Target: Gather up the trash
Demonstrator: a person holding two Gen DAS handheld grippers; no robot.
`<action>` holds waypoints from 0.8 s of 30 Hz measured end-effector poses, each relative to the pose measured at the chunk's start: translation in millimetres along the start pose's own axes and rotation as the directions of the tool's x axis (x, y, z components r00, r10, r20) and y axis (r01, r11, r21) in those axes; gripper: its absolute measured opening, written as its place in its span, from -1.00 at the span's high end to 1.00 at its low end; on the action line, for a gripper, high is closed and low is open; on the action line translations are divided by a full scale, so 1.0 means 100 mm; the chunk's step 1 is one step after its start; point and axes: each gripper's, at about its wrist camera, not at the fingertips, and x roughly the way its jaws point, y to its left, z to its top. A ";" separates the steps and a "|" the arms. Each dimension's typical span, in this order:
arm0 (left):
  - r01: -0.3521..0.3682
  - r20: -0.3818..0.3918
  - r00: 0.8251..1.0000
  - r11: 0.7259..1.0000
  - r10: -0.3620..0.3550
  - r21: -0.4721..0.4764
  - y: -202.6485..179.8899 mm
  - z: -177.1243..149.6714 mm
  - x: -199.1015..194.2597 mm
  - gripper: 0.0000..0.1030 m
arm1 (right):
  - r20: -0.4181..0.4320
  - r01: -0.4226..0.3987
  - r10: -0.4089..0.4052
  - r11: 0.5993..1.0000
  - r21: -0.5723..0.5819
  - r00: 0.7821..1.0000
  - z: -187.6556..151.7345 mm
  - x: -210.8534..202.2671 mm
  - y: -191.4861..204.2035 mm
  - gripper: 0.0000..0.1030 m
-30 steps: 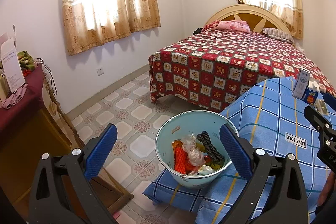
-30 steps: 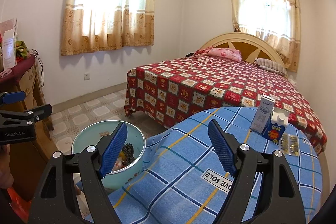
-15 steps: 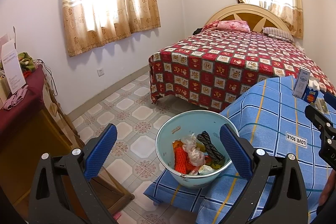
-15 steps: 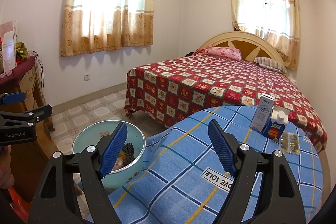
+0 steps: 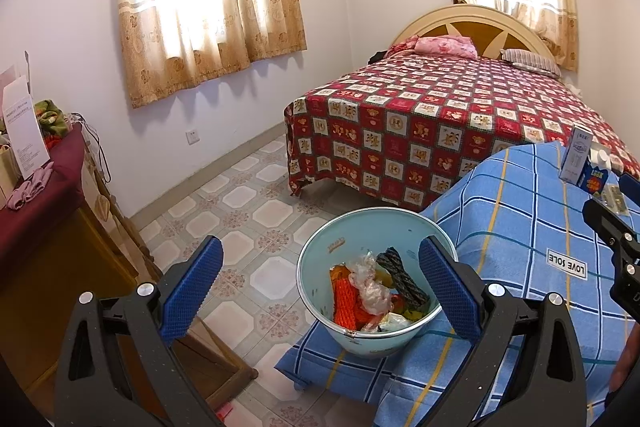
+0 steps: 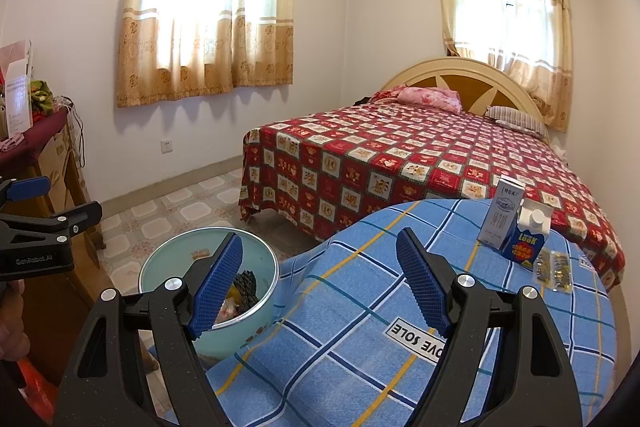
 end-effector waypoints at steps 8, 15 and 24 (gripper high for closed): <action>-0.007 -0.010 1.000 1.000 0.007 0.002 0.02 -0.01 0.06 -0.87 | -0.007 -0.003 0.003 1.000 -0.003 1.000 0.00 0.01 0.02 -0.52; -0.011 -0.017 1.000 1.000 0.011 0.003 0.05 -0.02 0.07 -0.87 | -0.012 -0.008 0.008 1.000 -0.005 1.000 -0.02 0.02 0.04 -0.52; -0.002 -0.039 0.999 1.000 0.003 0.017 0.02 -0.04 0.13 -0.87 | -0.019 -0.012 0.012 1.000 -0.007 1.000 -0.06 0.03 0.06 -0.52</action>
